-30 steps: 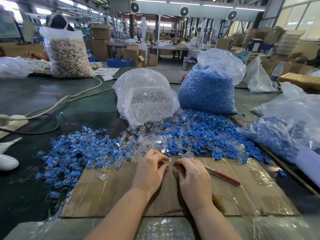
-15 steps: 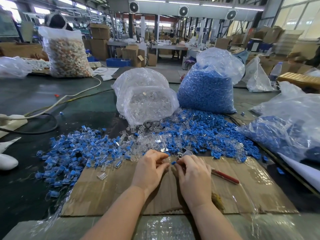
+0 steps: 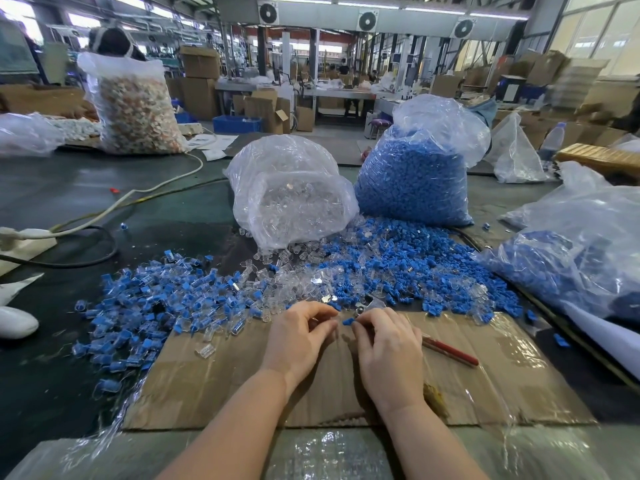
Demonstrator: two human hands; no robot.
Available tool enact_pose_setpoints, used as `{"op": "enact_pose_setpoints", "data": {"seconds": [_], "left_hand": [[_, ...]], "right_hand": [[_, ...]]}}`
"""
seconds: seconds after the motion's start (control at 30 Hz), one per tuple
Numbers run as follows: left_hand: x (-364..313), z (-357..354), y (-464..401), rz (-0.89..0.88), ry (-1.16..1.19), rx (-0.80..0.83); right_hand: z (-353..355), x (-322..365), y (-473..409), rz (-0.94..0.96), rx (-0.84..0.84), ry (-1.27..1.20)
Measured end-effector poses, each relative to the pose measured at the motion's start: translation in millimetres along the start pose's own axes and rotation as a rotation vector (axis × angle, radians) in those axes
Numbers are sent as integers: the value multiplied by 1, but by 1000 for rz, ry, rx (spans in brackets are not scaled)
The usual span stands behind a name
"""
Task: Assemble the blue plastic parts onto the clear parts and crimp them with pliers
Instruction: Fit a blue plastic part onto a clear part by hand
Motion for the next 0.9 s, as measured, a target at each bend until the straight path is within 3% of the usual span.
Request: {"op": "enact_pose_setpoints", "data": {"seconds": [0.33, 0.9], "left_hand": [[2, -3, 1, 102, 182, 54], [-2, -4, 3, 62, 124, 116]], "right_hand": [[5, 3, 0, 26, -14, -108], [-3, 6, 2, 71, 10, 66]]}}
Point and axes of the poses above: each hand's wrist, its own y-axis away from the middle knuckle, its own z-axis out of the back of the hand, x = y × z, the point moved 7 cm from there along -y, towards the middle knuckle, and after that the axes turned 5 degrees about y, right-handed, at the moved point
